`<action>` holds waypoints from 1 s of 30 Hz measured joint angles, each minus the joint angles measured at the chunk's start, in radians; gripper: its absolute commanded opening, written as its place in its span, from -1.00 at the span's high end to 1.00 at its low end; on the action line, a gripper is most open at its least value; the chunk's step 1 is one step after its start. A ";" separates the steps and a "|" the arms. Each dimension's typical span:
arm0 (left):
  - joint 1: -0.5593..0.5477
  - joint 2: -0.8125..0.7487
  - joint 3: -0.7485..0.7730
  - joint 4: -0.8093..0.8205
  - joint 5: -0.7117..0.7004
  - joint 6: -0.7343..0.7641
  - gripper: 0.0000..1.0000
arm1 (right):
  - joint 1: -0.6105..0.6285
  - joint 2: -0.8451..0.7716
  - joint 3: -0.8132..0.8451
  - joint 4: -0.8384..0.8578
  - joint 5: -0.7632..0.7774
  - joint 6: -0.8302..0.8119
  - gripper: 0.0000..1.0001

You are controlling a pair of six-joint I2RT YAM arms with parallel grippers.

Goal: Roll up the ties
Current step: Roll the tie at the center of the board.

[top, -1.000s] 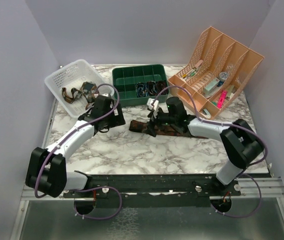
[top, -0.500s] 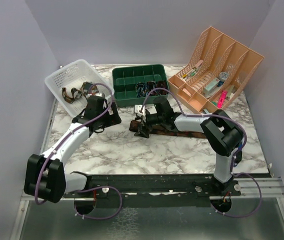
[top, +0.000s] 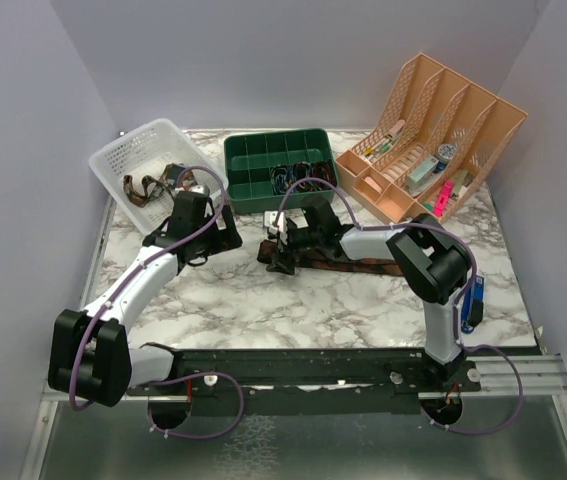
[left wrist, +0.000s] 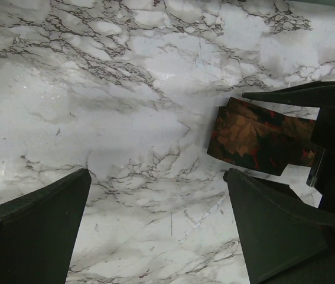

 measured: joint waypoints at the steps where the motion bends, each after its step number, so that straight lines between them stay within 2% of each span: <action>1: 0.000 0.000 0.000 0.000 0.001 0.000 -0.97 | 0.000 0.003 0.000 0.002 0.003 0.000 -0.92; 3: 0.001 0.000 0.000 0.000 0.004 0.000 -0.98 | 0.000 0.004 0.000 0.003 0.005 0.001 -0.90; 9: 0.005 0.000 0.000 0.000 0.010 0.000 -0.97 | 0.000 0.026 0.027 -0.011 0.014 0.029 -0.56; 12: 0.005 0.000 0.000 0.000 0.014 0.000 -0.97 | 0.000 0.046 0.028 -0.010 0.024 0.054 -0.33; 15: 0.005 0.000 0.000 0.000 0.024 0.000 -0.97 | 0.000 0.051 0.027 0.001 0.026 0.074 -0.38; 26: 0.005 -0.002 -0.006 0.000 0.024 -0.002 -0.98 | 0.024 0.050 -0.027 0.124 0.037 0.093 -0.14; 30: 0.018 -0.006 -0.007 -0.004 0.014 -0.009 -0.98 | 0.064 0.052 -0.035 0.157 0.059 0.109 -0.14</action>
